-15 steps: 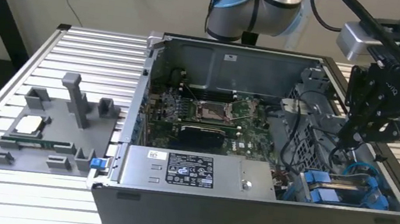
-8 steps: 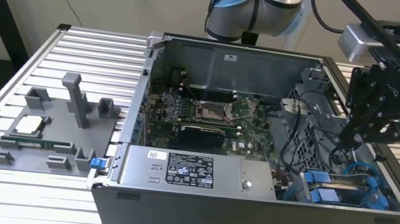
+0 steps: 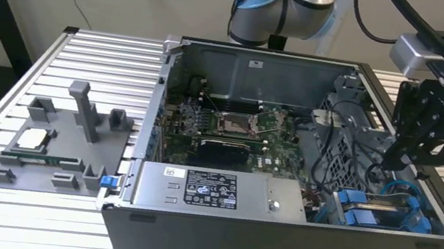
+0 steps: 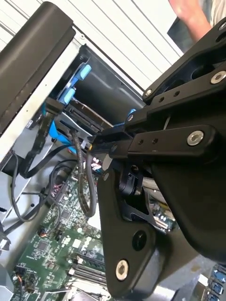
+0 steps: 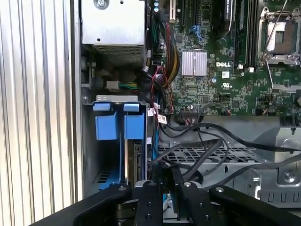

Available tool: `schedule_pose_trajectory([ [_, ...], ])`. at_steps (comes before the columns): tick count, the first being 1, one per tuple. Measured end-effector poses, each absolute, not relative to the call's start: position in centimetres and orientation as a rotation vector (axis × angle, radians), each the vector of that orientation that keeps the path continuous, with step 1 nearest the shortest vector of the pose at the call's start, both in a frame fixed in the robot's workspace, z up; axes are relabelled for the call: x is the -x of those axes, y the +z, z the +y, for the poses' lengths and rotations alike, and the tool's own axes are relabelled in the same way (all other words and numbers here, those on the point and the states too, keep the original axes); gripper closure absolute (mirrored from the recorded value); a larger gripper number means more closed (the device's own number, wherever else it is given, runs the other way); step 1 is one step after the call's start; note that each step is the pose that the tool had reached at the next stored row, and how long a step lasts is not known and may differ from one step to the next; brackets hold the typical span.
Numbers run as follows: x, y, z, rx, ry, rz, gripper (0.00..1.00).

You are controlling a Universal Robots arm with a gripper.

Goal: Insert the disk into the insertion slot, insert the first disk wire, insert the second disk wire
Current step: 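Insert the first disk wire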

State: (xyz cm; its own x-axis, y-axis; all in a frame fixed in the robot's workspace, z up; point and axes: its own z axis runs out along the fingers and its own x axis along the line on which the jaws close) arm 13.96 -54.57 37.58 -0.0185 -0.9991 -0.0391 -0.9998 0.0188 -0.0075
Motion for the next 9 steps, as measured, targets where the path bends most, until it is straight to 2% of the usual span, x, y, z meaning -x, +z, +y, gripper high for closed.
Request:
schedule_pose_trajectory([
  [9, -15.3, 36.7, -55.2, 2.188, 0.060, 2.230, 1.00],
])
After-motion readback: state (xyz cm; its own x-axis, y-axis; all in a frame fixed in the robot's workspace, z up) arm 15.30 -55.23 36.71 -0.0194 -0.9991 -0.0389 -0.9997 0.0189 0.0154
